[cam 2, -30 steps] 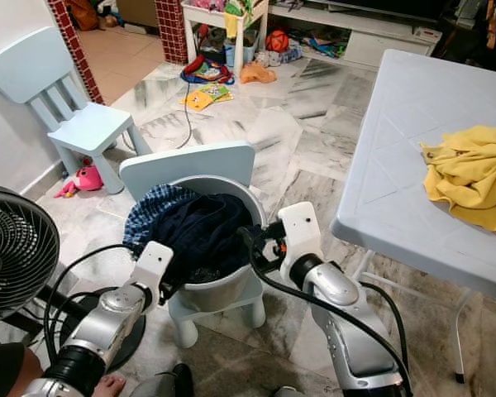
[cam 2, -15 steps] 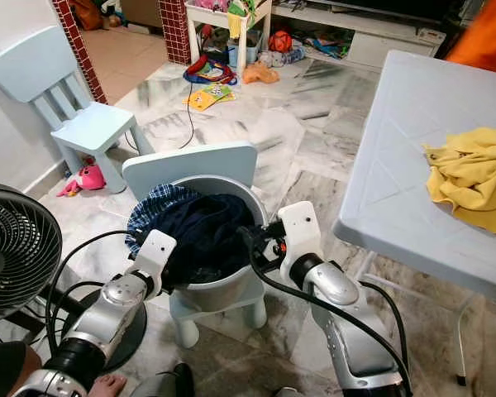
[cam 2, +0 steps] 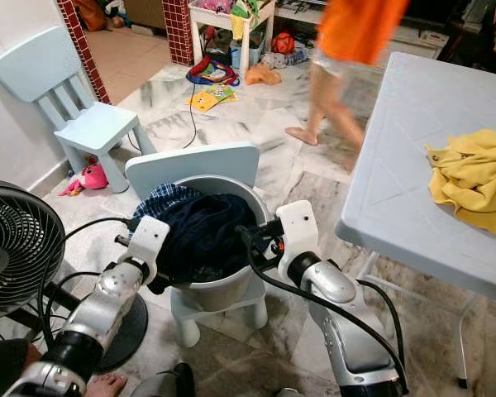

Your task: Hang hanger

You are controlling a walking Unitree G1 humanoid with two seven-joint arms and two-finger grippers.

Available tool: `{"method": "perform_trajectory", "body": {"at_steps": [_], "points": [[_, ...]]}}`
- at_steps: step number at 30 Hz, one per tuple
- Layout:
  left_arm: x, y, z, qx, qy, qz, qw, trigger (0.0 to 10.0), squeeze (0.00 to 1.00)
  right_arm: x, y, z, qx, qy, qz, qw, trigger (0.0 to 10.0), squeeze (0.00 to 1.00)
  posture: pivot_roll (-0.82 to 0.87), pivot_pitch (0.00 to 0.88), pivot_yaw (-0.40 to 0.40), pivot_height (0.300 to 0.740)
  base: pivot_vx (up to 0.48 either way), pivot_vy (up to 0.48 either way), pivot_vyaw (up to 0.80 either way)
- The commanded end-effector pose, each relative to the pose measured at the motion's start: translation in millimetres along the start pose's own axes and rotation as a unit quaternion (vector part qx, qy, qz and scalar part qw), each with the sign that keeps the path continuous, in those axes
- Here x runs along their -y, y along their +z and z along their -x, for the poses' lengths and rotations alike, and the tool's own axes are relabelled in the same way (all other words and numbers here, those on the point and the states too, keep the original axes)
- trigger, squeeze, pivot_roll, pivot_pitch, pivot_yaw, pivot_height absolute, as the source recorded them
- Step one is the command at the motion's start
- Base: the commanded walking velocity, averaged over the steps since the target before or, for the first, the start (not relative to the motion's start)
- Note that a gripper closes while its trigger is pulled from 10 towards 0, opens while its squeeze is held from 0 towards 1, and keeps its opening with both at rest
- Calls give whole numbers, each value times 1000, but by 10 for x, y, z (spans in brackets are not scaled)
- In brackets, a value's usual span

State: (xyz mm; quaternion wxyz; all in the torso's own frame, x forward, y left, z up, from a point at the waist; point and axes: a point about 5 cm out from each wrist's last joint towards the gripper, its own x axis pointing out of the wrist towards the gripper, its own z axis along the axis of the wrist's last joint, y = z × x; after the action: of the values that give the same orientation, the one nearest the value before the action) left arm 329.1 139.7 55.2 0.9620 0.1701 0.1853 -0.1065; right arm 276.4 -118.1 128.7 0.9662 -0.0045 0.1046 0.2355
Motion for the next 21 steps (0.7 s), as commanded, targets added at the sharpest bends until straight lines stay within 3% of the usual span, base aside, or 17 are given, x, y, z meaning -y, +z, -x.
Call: {"method": "perform_trajectory", "body": {"at_steps": [1, 2, 9, 14, 18, 19, 21], "points": [[5, -26, -32, -14, -4, 13, 1000, 6196, 0, 13, 9, -1, 3, -3, 2, 1000, 10000, 0, -132, 103, -2, 740, 0, 0, 0], [3, -25, -44, -18, -4, 15, 1000, 10000, 0, 12, 9, -2, 3, -3, 2, 1000, 10000, 0, -139, 100, 1, 740, 0, 0, 0], [121, -72, -112, -45, -47, 51, 997, 10000, 0, 3, 5, 2, 3, -5, 2, 1000, 10000, 0, -144, 101, 6, 740, 0, 0, 0], [250, -175, -108, -77, -90, 47, 992, 10000, 0, 6, 3, 7, 4, -6, 2, 1000, 10000, 0, -149, 98, 10, 740, 0, 0, 0], [257, -189, -111, -79, -89, 37, 992, 10000, 0, 11, 5, 7, 4, -7, 2, 1000, 10000, 0, -149, 96, 12, 740, 0, 0, 0], [244, -201, -113, -80, -82, 35, 993, 10000, 1000, 13, 4, 7, 5, -8, 2, 1000, 10000, 0, -149, 96, 12, 740, 0, 0, 0], [231, -208, -114, -79, -74, 35, 993, 10000, 1000, 16, 1, 9, 4, -9, 2, 1000, 10000, 0, -149, 96, 12, 740, 0, 0, 0]]}}
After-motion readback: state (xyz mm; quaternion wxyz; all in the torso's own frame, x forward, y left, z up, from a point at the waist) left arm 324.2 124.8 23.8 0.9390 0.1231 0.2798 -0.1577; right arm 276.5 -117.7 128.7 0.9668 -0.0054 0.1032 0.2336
